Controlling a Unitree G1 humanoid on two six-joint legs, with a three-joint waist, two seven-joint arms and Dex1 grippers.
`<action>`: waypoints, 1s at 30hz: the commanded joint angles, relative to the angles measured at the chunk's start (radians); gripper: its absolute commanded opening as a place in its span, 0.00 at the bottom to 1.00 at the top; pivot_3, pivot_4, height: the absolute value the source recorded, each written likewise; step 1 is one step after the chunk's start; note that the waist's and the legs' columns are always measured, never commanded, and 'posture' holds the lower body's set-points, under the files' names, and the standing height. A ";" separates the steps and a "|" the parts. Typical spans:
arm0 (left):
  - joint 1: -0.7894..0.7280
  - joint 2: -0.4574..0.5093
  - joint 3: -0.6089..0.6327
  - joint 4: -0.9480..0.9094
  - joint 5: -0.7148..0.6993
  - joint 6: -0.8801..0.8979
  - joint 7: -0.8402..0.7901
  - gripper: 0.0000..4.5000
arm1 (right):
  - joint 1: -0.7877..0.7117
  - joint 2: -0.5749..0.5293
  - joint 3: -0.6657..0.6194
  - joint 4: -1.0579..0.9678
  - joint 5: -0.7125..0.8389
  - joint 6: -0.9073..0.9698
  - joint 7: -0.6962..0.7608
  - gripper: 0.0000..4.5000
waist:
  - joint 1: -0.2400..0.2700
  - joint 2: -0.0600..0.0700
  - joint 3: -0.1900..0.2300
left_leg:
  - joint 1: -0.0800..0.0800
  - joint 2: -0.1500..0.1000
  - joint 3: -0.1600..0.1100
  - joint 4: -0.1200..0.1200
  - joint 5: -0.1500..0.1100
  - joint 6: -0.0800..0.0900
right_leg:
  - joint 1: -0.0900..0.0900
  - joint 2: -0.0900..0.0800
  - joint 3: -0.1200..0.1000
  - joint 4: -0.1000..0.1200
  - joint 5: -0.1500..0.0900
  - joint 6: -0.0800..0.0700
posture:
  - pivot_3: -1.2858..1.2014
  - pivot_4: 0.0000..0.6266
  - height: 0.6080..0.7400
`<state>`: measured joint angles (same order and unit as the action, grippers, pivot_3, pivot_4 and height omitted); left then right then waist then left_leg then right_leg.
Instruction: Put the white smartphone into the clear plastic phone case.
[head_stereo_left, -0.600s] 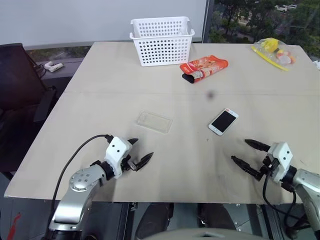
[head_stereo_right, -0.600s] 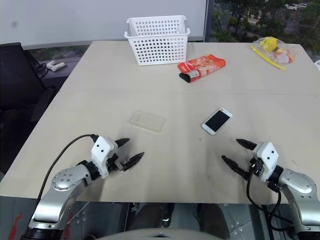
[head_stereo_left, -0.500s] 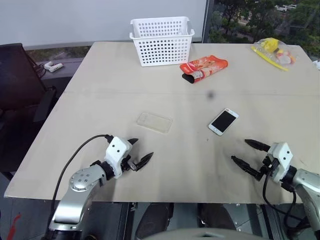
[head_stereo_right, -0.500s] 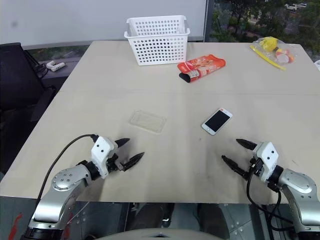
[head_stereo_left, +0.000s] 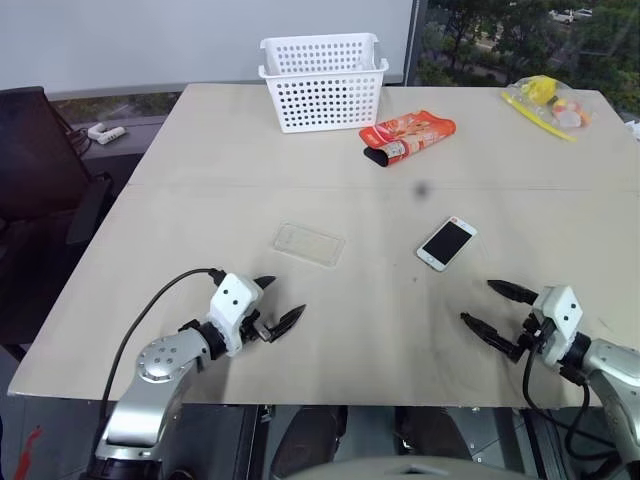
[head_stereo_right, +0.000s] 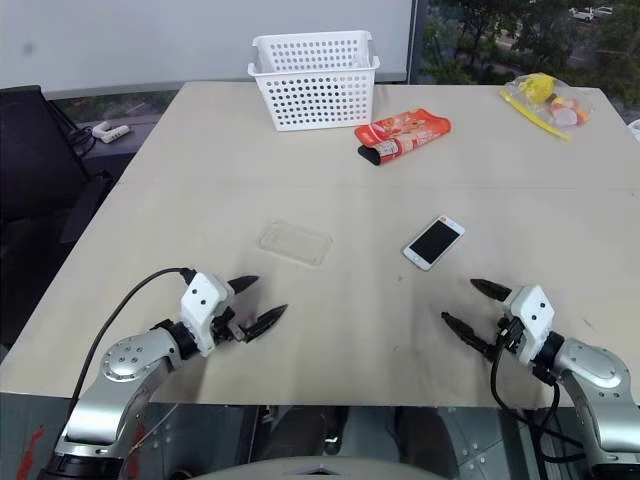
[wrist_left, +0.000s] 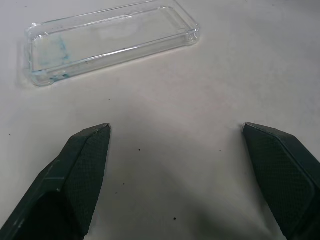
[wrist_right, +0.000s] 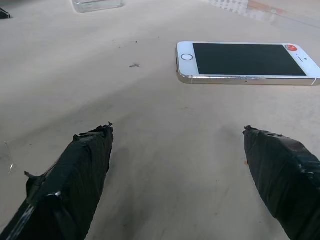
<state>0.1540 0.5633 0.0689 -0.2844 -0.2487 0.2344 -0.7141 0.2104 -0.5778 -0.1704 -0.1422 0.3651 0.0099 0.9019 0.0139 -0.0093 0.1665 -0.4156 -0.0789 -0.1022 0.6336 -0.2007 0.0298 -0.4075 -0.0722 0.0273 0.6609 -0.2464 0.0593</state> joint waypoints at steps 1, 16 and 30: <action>-0.016 0.016 0.012 0.003 0.001 -0.021 -0.010 0.97 | 0.005 0.004 -0.006 -0.041 0.009 -0.020 -0.004 1.00 | 0.000 0.000 0.000 | 0.000 0.000 0.000 0.000 0.000 0.000 | 0.000 0.000 0.000 0.000 0.000 0.000 | 0.52 0.24 1.00; -0.490 0.112 -0.135 0.424 0.097 -0.204 -0.280 0.97 | -0.062 0.013 0.092 -0.220 0.067 0.117 -0.013 1.00 | 0.002 0.000 0.000 | -0.001 0.001 0.001 0.000 0.001 0.003 | 0.000 0.002 -0.006 -0.001 0.003 0.004 | 0.52 0.24 1.00; -0.817 0.083 -0.347 0.853 0.249 -0.235 -0.524 0.41 | 0.001 0.019 0.097 -0.305 0.080 0.146 -0.053 1.00 | 0.000 0.001 -0.001 | 0.003 0.000 -0.001 0.001 0.001 0.003 | 0.006 0.000 -0.010 -0.001 0.002 0.005 | 0.52 0.24 1.00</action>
<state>-0.6662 0.6367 -0.2526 0.5319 -0.0434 -0.0260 -1.2349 0.2074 -0.5558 -0.0552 -0.3997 0.4280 0.1596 0.8524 0.0139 -0.0082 0.1655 -0.4111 -0.0786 -0.1031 0.6341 -0.2001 0.0326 -0.4004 -0.0721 0.0177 0.6602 -0.2457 0.0645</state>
